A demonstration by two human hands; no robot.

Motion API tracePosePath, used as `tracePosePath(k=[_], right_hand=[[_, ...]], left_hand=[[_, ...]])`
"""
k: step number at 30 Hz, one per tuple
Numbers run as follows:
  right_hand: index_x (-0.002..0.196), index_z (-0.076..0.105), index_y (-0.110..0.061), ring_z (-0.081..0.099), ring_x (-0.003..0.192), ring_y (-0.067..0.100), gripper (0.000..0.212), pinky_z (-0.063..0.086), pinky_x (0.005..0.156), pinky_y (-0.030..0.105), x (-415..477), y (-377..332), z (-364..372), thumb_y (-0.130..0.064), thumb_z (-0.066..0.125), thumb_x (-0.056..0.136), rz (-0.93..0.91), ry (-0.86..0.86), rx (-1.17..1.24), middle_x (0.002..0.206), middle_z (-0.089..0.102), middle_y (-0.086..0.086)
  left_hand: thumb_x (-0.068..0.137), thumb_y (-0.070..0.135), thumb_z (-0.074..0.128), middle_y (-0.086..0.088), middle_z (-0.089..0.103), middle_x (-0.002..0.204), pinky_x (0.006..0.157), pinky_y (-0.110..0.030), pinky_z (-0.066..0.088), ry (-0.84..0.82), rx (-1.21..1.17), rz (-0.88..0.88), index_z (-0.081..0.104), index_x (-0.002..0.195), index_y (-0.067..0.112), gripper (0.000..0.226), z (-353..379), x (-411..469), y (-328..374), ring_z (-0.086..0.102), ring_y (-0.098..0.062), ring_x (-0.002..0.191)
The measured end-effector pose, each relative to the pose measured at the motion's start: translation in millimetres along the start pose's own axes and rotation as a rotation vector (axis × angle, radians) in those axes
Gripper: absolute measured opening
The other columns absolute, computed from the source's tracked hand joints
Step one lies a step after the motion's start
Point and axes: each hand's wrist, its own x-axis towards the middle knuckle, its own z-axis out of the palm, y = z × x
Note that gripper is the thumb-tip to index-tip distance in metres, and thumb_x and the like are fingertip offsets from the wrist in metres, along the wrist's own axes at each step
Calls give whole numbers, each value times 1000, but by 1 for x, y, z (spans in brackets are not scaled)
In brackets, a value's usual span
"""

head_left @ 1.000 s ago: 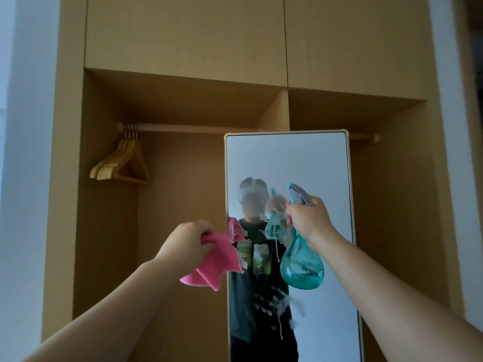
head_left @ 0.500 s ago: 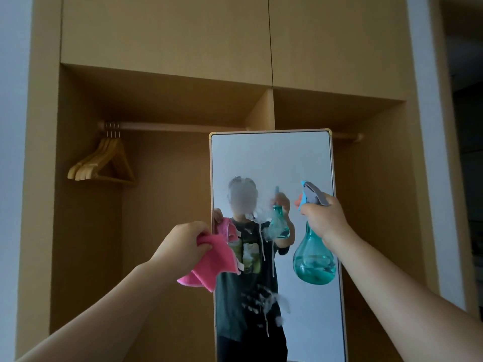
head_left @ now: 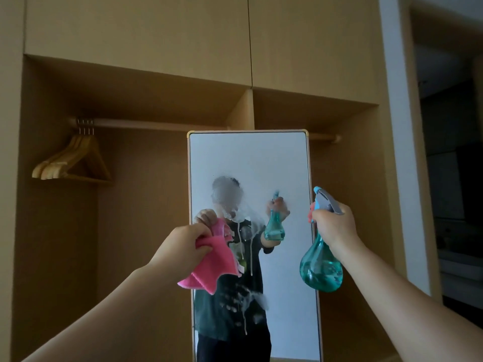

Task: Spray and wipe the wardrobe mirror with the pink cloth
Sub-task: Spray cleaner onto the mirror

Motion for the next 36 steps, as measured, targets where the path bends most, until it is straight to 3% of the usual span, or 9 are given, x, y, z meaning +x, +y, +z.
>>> tracePosePath(k=[3, 8, 11, 16, 21, 26, 28, 32, 36], right_hand=[[109, 65, -1, 46, 69, 16, 22, 36, 60, 25, -6, 9, -7, -9, 53, 92, 29, -63, -40, 102, 60, 25], [115, 61, -18, 52, 75, 14, 24, 39, 60, 23, -18, 35, -7, -13, 54, 94, 81, -174, -79, 106, 63, 13], [110, 63, -15, 50, 73, 15, 17, 38, 57, 23, -25, 48, -5, -17, 58, 94, 90, -190, -92, 101, 62, 18], [109, 61, -16, 49, 65, 12, 16, 39, 53, 21, -36, 62, -3, -22, 59, 94, 77, -186, -100, 80, 54, 7], [105, 62, -17, 48, 62, 10, 11, 36, 47, 16, -41, 66, -3, -18, 59, 94, 85, -164, -107, 80, 53, 6], [91, 65, -4, 48, 64, 16, 11, 35, 53, 24, -48, 72, -5, -7, 55, 90, 115, -136, -130, 79, 57, 13], [87, 63, -9, 48, 61, 16, 9, 33, 51, 23, -51, 75, -4, -7, 54, 90, 133, -121, -136, 77, 56, 11], [103, 60, -20, 50, 69, 14, 13, 38, 54, 23, -58, 70, -3, -13, 56, 93, 151, -187, -68, 84, 56, 6], [106, 60, -22, 46, 61, 13, 23, 38, 47, 20, -65, 66, 7, -6, 53, 92, 132, -279, -42, 79, 55, 5]], left_hand=[[88, 18, 62, 11, 64, 88, 60, -10, 35, -12, -3, 1, 66, 94, 28, 11, 8, -4, 1, 55, -3, 78], [89, 19, 61, 15, 61, 87, 61, -10, 36, -72, 9, -9, 61, 90, 32, 13, 21, -15, -1, 55, -2, 78], [89, 20, 62, 16, 61, 87, 65, -10, 36, -99, 11, -25, 61, 92, 33, 13, 28, -20, -6, 56, -1, 79], [88, 19, 63, 16, 61, 87, 65, -11, 37, -107, 4, -27, 58, 87, 36, 17, 34, -28, -9, 56, -2, 80], [87, 19, 64, 16, 63, 88, 68, -14, 39, -111, -9, -30, 59, 87, 36, 18, 38, -35, -12, 57, -4, 81], [87, 18, 63, 17, 61, 85, 66, -13, 38, -127, -5, -31, 57, 84, 37, 20, 40, -41, -14, 56, -2, 80], [87, 18, 63, 17, 62, 84, 66, -13, 39, -130, -14, -32, 57, 84, 37, 20, 39, -43, -15, 56, -2, 79], [88, 18, 63, 18, 61, 84, 65, -11, 38, -123, -13, -24, 59, 86, 36, 19, 36, -47, -15, 55, 0, 79], [89, 18, 62, 18, 61, 86, 70, -14, 44, -124, -4, -46, 63, 91, 32, 14, 32, -51, -19, 56, -2, 81]])
